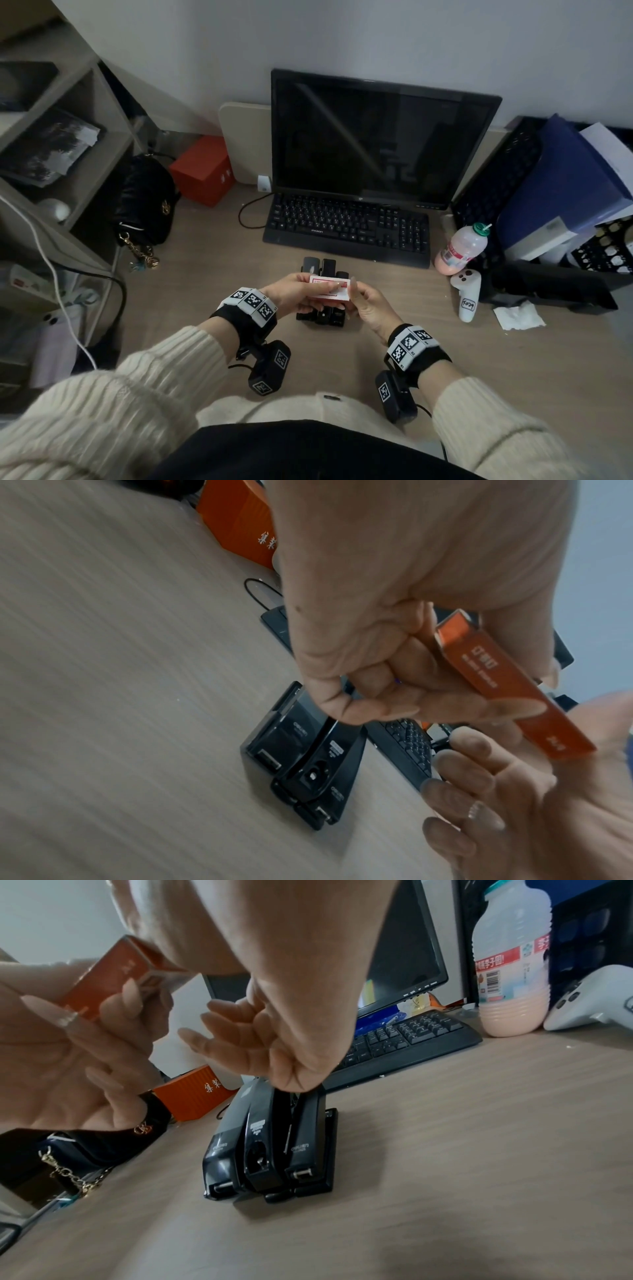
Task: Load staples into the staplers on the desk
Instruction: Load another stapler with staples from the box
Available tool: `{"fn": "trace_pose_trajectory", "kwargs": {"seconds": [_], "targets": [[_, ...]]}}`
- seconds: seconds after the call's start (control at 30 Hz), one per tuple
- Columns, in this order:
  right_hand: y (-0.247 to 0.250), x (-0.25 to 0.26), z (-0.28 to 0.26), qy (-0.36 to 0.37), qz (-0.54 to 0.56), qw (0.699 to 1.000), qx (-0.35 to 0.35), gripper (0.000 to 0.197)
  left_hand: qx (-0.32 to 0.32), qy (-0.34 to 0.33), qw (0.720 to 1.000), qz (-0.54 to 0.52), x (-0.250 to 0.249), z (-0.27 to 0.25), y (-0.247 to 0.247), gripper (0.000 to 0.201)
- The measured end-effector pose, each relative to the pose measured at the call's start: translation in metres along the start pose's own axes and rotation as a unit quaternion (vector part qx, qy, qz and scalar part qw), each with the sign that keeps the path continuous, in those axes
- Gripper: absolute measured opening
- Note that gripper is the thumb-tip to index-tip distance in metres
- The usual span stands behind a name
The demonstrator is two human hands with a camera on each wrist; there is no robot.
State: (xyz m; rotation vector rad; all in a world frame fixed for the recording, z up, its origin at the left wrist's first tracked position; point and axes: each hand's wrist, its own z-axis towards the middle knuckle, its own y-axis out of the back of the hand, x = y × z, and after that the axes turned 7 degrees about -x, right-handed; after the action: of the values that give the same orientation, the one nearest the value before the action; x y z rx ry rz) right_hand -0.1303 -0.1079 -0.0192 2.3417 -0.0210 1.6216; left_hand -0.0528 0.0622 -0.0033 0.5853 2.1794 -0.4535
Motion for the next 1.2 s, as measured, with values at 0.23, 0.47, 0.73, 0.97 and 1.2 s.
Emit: {"fn": "trace_pose_trajectory", "kwargs": {"seconds": [0.23, 0.47, 0.73, 0.97, 1.2], "targets": [[-0.001, 0.002, 0.004, 0.014, 0.012, 0.999, -0.029, 0.109, -0.010, 0.005, 1.000, -0.002, 0.002, 0.003, -0.005, 0.030], [0.004, 0.002, 0.005, 0.007, 0.001, 1.000, -0.011, 0.099, -0.008, -0.002, 1.000, 0.015, -0.004, 0.001, -0.009, 0.015], [0.004, 0.000, 0.010, 0.006, -0.011, 1.000, -0.026, 0.091, -0.010, 0.024, 0.999, 0.041, -0.006, 0.002, -0.008, 0.026], [-0.001, 0.018, 0.016, 0.033, -0.061, 0.995, -0.077, 0.031, -0.071, 0.040, 0.996, 0.035, -0.015, -0.004, -0.018, 0.034], [-0.001, 0.023, 0.011, 0.055, -0.031, 0.998, -0.008, 0.014, -0.098, 0.018, 0.994, 0.034, -0.019, -0.007, -0.026, 0.047]]}}
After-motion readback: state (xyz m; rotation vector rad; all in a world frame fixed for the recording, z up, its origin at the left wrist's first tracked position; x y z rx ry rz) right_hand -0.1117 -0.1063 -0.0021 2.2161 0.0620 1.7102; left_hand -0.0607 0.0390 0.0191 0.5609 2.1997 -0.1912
